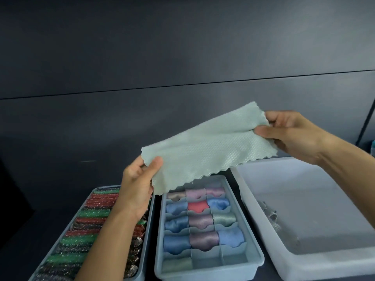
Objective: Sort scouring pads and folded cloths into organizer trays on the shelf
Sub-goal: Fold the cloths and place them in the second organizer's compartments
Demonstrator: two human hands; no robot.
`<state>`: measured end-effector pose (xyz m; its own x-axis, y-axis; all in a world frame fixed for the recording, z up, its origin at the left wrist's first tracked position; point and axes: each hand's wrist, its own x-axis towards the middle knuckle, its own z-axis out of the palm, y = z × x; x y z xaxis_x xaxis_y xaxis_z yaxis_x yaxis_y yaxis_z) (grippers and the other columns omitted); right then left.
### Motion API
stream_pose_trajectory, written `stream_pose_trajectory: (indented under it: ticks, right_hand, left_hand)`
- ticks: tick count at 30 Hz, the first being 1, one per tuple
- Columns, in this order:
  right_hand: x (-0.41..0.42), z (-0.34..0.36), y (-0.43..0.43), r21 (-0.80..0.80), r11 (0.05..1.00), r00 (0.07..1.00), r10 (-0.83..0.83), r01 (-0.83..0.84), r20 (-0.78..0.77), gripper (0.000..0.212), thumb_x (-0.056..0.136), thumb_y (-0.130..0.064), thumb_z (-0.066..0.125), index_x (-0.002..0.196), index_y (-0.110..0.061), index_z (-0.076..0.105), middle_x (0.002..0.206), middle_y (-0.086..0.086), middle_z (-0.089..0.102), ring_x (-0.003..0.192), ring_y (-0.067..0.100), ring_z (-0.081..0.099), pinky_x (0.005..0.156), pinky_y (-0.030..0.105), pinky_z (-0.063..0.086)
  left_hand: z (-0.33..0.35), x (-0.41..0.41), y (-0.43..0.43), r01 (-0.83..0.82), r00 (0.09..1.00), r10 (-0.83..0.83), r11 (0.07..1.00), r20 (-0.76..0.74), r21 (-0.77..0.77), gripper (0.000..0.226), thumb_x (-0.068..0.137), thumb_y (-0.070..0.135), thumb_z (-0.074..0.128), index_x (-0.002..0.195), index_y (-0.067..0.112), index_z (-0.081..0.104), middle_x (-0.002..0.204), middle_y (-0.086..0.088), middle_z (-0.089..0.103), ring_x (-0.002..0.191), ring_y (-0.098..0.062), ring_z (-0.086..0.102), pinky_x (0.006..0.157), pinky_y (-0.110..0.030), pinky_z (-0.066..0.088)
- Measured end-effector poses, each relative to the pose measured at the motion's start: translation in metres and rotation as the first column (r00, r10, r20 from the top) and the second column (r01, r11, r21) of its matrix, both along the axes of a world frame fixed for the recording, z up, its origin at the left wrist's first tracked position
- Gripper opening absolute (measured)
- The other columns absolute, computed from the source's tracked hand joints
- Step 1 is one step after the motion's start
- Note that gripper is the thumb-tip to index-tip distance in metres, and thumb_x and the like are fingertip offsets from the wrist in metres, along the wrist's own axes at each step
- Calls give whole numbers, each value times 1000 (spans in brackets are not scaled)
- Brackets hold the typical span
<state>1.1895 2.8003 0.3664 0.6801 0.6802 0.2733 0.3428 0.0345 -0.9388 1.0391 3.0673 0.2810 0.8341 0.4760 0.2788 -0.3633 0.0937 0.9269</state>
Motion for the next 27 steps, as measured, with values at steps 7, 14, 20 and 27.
stream_pose_trajectory:
  ticks: [7, 14, 20, 27]
  right_hand:
    - [4, -3, -13, 69, 994, 994, -84, 88, -66, 57, 89, 17, 28, 60, -16, 65, 71, 4, 65, 56, 14, 57, 47, 18, 43]
    - [-4, 18, -14, 188, 980, 966, 108, -63, -237, 59, 81, 11, 23, 62, -11, 74, 65, 6, 68, 56, 15, 63, 53, 20, 52]
    - [-30, 48, 17, -193, 968, 951, 202, -159, 234, 18, 86, 8, 58, 97, -5, 66, 91, 12, 75, 87, 25, 73, 76, 28, 59]
    - [-37, 65, 67, -237, 963, 820, 31, 129, 572, 10, 77, -21, 80, 78, -13, 74, 58, -4, 57, 53, 6, 44, 52, 20, 35]
  left_hand:
    - [-2, 4, 14, 146, 987, -145, 989, 66, -14, 40, 92, -4, 45, 67, 20, 65, 79, 0, 68, 71, -12, 65, 51, -22, 53]
    - [-25, 12, 13, 223, 972, -233, 953, -26, -206, 42, 89, 1, 37, 65, 11, 70, 91, -11, 67, 87, -25, 63, 60, -30, 57]
    - [-62, 29, 1, 288, 888, -345, 933, -306, -216, 36, 89, 33, 48, 79, 5, 67, 92, -14, 69, 85, -24, 66, 74, -38, 56]
    - [-20, 42, -41, 370, 927, -373, 927, -48, -53, 88, 69, 87, 35, 126, 23, 57, 133, 6, 63, 130, -11, 52, 117, -35, 31]
